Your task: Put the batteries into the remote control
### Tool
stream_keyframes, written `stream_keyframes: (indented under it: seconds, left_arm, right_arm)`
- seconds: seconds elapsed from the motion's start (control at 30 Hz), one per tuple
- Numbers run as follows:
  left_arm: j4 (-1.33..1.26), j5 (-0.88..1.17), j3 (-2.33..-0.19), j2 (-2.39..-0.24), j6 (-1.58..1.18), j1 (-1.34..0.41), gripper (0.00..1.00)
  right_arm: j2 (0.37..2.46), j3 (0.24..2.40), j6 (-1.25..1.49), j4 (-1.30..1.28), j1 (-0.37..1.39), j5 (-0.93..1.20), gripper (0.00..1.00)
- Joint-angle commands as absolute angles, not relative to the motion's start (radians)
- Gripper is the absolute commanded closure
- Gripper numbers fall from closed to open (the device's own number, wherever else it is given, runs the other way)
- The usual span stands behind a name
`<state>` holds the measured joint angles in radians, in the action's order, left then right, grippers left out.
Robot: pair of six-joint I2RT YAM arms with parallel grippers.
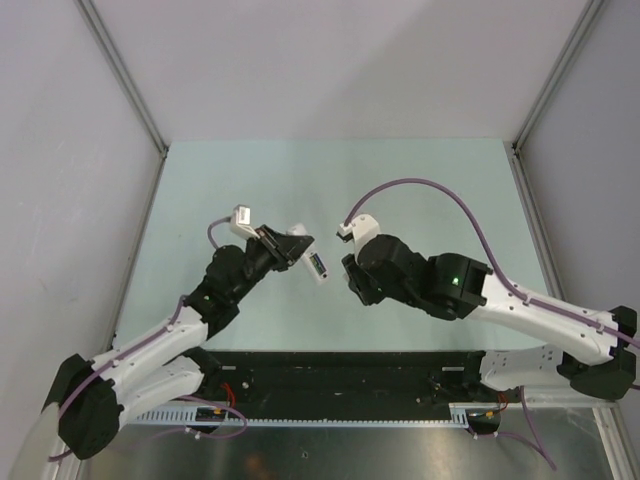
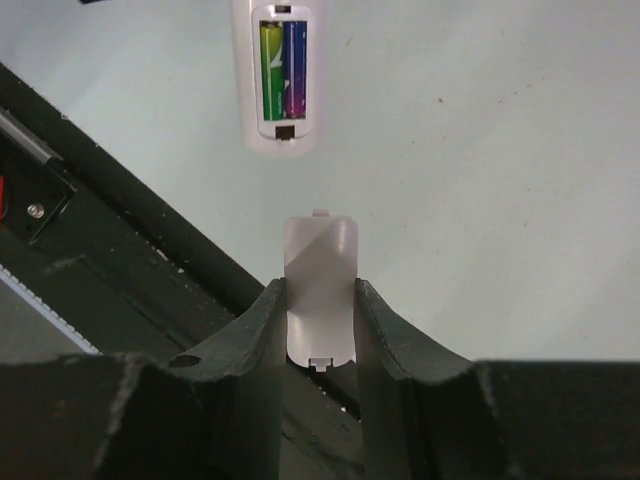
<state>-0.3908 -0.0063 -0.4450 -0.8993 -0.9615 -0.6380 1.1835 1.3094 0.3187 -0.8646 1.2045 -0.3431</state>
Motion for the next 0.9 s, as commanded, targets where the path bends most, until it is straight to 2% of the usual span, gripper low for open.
stream_keyframes:
  seconds: [0.0, 0.4, 0.87]
  left_arm:
    - [-0.572, 0.073, -0.476, -0.939, -1.0, -0.634, 1.0]
    - [-0.733, 0.087, -0.393, -0.92, -0.988, -0.64, 1.0]
    - [-0.746, 0.06, -0.339, -0.854, -0.911, -0.672, 1.0]
  right_arm:
    - [1.242, 1.332, 0.279, -0.818, 1.171, -0.336, 1.0]
    - [1.328, 1.345, 0.285, -0.66, 1.167, -0.293, 1.0]
    - [1.391, 1.456, 0.258, -0.712, 1.164, -0.265, 1.0]
